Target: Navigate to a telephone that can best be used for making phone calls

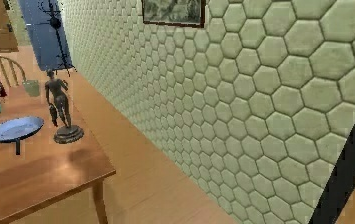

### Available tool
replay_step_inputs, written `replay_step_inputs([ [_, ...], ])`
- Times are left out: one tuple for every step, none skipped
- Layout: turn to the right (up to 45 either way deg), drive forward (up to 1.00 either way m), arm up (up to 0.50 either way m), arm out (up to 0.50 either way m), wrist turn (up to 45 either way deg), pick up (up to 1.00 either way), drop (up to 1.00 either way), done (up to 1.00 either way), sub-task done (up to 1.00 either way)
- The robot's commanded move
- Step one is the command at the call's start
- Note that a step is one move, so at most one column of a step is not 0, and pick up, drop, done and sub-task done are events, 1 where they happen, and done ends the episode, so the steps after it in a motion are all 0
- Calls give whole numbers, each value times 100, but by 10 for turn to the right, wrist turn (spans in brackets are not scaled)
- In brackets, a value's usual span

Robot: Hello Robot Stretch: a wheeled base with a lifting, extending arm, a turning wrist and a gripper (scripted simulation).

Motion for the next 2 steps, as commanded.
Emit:
replay_step_inputs([
  [0, 60, 0, 0, 0, 0, 0, 0, 0],
  [-330, 0, 0, 0, 0, 0, 0, 0, 0],
])
